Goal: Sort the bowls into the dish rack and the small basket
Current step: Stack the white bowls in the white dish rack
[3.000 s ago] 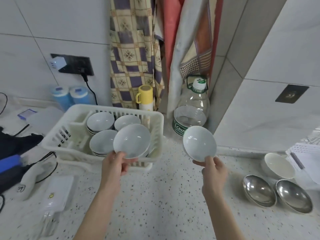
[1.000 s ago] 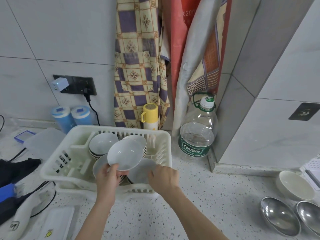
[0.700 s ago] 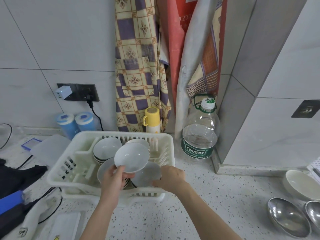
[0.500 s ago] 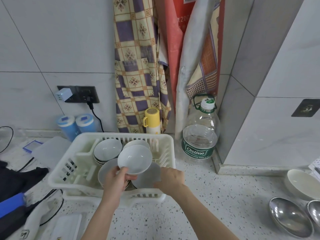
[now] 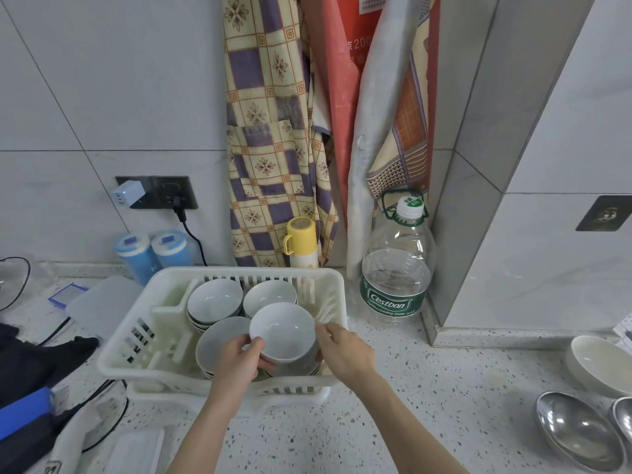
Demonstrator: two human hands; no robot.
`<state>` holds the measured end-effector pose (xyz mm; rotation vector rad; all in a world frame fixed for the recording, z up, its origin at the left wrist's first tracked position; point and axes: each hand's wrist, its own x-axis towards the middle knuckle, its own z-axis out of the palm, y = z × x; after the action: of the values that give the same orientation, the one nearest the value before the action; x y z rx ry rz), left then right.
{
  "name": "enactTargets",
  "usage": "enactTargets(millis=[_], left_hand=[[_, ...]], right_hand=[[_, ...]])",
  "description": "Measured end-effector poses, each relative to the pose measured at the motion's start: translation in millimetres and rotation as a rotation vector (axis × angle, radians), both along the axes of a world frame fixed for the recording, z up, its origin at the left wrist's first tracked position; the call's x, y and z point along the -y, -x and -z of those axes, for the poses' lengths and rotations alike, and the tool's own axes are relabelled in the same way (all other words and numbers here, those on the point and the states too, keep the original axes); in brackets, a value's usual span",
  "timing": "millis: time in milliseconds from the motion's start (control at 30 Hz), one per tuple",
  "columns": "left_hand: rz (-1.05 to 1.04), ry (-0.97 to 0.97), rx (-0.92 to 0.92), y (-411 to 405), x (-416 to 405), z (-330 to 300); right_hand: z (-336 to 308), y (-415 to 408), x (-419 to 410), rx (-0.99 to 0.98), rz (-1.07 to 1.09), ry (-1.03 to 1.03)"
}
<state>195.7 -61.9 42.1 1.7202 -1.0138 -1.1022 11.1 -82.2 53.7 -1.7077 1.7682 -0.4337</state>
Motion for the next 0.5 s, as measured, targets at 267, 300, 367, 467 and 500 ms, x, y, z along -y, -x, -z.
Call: enactTargets(millis=[267,300,367,467,500], left_hand=[[0.1,0.01,0.254,10.6,3.7,6.1],[0.102,0.043,0.312,10.0,3.5,6.9],[0.116,0.086,0.386,8.9,2.3,6.8],[0.151,0.078,0.441,7.1,3.2,7.6],[0.158,0.077,0.483,7.0,4.0,7.7]], right_hand=[[2.1,-0.8,1.1,-0.081,0.027,-0.028],[3.2,-1.2,1.1,-0.083,0.036,-0.017],[6.0,-2.1,1.5,-0.113,0.04,0.001],[5.1,-4.6,1.5,-0.191,0.013,0.011],[4.8,-5.8,1.7,-0.219,-0.001,0.008]])
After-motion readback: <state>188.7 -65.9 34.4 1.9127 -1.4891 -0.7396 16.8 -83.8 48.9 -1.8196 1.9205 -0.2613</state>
